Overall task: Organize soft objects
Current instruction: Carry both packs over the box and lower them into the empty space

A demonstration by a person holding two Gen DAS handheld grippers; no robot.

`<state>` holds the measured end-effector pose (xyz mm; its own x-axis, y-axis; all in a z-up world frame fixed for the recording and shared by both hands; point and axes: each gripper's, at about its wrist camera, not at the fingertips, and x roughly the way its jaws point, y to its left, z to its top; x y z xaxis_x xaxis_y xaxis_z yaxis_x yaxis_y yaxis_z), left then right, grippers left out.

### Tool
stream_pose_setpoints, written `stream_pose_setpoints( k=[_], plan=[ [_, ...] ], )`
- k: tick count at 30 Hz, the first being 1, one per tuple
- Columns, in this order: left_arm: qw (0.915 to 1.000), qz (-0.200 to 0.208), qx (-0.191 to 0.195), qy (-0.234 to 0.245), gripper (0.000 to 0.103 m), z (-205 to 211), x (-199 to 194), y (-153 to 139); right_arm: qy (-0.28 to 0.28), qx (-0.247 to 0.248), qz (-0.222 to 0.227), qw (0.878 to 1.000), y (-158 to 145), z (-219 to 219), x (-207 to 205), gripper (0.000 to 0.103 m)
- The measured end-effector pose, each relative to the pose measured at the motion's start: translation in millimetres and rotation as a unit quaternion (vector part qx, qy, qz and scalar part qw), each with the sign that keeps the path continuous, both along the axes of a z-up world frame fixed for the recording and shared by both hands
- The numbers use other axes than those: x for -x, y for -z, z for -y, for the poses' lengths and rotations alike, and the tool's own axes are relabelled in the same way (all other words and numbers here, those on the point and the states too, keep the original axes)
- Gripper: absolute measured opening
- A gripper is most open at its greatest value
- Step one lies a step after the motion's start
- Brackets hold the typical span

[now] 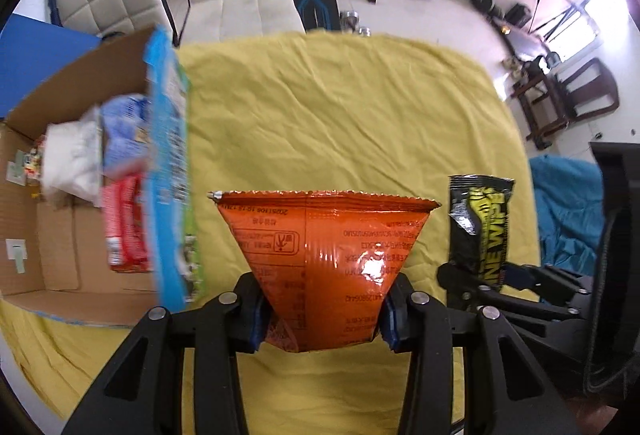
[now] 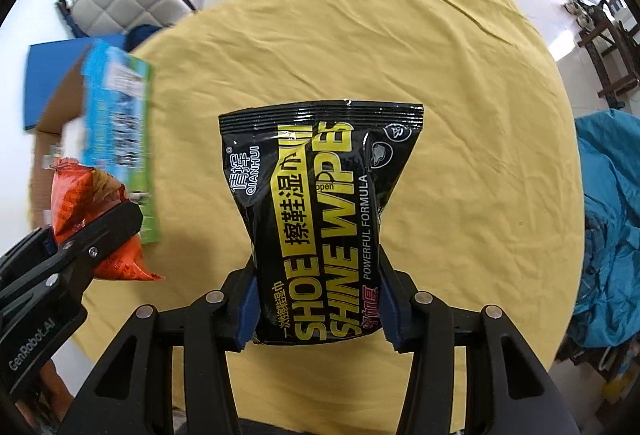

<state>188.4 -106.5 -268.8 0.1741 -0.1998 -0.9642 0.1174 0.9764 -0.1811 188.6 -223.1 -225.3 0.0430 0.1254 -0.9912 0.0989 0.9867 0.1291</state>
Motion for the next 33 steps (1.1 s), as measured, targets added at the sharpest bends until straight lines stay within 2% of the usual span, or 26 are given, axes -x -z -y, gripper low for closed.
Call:
stream_pose_setpoints(
  k=[3,6,8,11,14,20,26,33],
  plan=[
    [0.9998,0.017,0.004,-0.006,0.040,-24.6,3.3,-18.9,-0.009,-0.011,0.017,1.000,-15.0,-35.4,-1.5,0.051],
    [0.9993,0.034,0.001,-0.017,0.040,-60.0,5.1,-38.1,-0.025,-0.025,0.034,0.999,-17.3,-84.3,-8.7,0.051],
    [0.9989,0.041,-0.002,-0.023,0.040,-79.6,3.1,-42.1,-0.037,-0.029,0.045,0.998,-26.9,-115.4,-10.9,0.051],
    [0.9981,0.047,-0.017,-0.036,0.040,-116.0,3.1,-49.6,-0.045,-0.050,0.053,0.996,-12.2,-170.1,-19.5,0.051],
    [0.9967,0.053,-0.029,-0.055,0.040,-150.7,6.6,-53.1,-0.069,-0.058,0.059,0.994,-16.9,-217.4,-17.4,0.051],
    [0.9931,0.057,-0.039,-0.094,0.040,-218.1,9.8,-58.0,-0.112,-0.066,0.052,0.990,-42.2,-245.4,-10.8,0.051],
    [0.9904,0.054,-0.048,-0.117,0.040,-266.7,4.6,-53.6,-0.139,-0.063,0.046,0.987,-47.1,-247.9,-6.6,0.051],
    [0.9899,0.025,-0.055,-0.128,0.040,-303.3,-12.8,-20.0,-0.150,-0.046,0.035,0.987,-22.2,-234.4,-20.8,0.051]
  ],
)
